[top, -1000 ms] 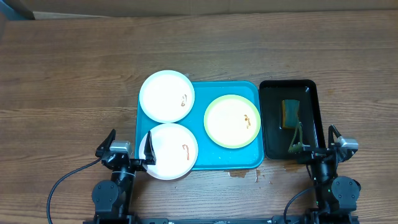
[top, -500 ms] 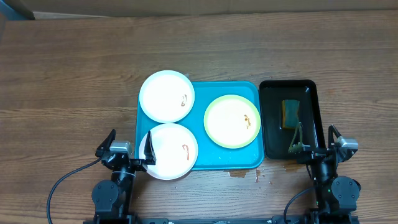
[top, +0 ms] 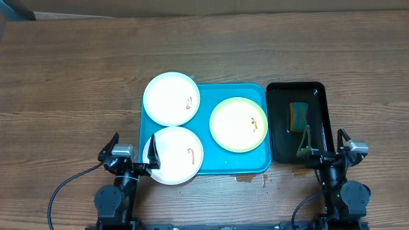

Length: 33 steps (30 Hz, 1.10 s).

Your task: Clean dirty plates on tray and stack at the side

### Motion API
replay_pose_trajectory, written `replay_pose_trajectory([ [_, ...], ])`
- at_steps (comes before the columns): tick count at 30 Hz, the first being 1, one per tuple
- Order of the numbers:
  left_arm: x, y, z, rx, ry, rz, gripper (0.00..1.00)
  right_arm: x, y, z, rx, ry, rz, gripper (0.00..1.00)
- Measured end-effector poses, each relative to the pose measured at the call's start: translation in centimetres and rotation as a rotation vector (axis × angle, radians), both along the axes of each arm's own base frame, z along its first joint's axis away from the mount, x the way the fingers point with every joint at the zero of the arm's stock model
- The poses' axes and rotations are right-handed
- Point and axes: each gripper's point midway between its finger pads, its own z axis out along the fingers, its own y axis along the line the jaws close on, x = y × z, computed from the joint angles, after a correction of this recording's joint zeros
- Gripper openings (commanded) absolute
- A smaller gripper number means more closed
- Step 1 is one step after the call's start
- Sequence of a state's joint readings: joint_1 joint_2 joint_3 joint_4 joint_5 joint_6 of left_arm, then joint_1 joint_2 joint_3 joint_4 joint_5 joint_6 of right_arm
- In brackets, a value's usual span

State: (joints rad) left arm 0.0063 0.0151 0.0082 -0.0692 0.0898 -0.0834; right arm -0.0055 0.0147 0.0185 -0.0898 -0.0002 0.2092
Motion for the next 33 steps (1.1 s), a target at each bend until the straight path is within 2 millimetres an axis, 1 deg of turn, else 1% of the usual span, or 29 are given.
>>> replay_pose_trajectory([
  [3, -0.1, -0.4, -0.1, -0.024, 0.013, -0.019, 1.0, 0.0, 0.0, 0.0, 0.0, 0.0, 0.0, 1.0],
  [6, -0.6, -0.6, -0.2, -0.046, 0.073, -0.029, 1.0, 0.0, 0.0, 0.0, 0.001, 0.0, 0.0, 1.0],
  [8, -1.2, -0.6, 0.6, -0.05, 0.108, -0.028, 1.0, 0.0, 0.0, 0.0, 0.0, 0.0, 0.0, 1.0],
  [11, -1.8, -0.6, 3.6, -0.039, 0.127, -0.029, 1.0, 0.0, 0.0, 0.0, 0.0, 0.001, 0.0, 1.0],
  [14, -2.0, -0.6, 7.8, -0.017, 0.154, -0.034, 1.0, 0.0, 0.0, 0.0, 0.0, 0.001, 0.001, 1.0],
  [16, -1.5, -0.9, 10.3, -0.012, 0.184, -0.054, 1.0, 0.0, 0.0, 0.0, 0.0, 0.0, 0.0, 1.0],
  [17, -0.7, -1.3, 11.6, -0.01, 0.22, -0.075, 1.0, 0.0, 0.0, 0.0, 0.0, 0.0, 0.0, 1.0],
  [20, 0.7, -2.5, 11.1, -0.036, 0.442, -0.146, 1.0, 0.0, 0.0, 0.1, 0.0, -0.003, 0.0, 1.0],
  [22, 2.2, -3.5, 10.6, -0.071, 0.619, -0.199, 1.0, 0.0, 0.0, 0.0, 0.0, -0.002, 0.0, 1.0],
  [25, 3.9, -4.5, 8.7, -0.121, 0.874, -0.244, 1.0, 0.0, 0.0, 0.0, 0.0, -0.002, 0.0, 1.0],
  [28, 5.7, -5.7, 6.4, -0.169, 1.081, -0.282, 1.0, 0.0, 0.0, 0.0, 0.0, -0.002, 0.0, 1.0],
  [29, 6.3, -6.2, 5.4, -0.202, 1.15, -0.295, 0.96, 0.0, 0.0, 0.1, 0.0, -0.003, 0.0, 1.0],
  [30, 6.7, -6.6, 4.6, -0.233, 1.199, -0.307, 0.82, 0.0, 0.0, 0.0, 0.0, -0.002, 0.0, 1.0],
  [31, 7.1, -7.2, 3.7, -0.273, 1.253, -0.325, 0.44, 0.0, 0.0, 0.0, 0.0, -0.002, 0.0, 1.0],
  [32, 7.3, -7.8, 2.7, -0.317, 1.306, -0.346, 0.3, 0.0, 0.0, 0.0, 0.0, -0.002, 0.0, 1.0],
  [33, 7.4, -8.4, 1.7, -0.351, 1.351, -0.362, 0.11, 0.0, 0.0, 0.0, 0.0, -0.001, 0.0, 1.0],
])
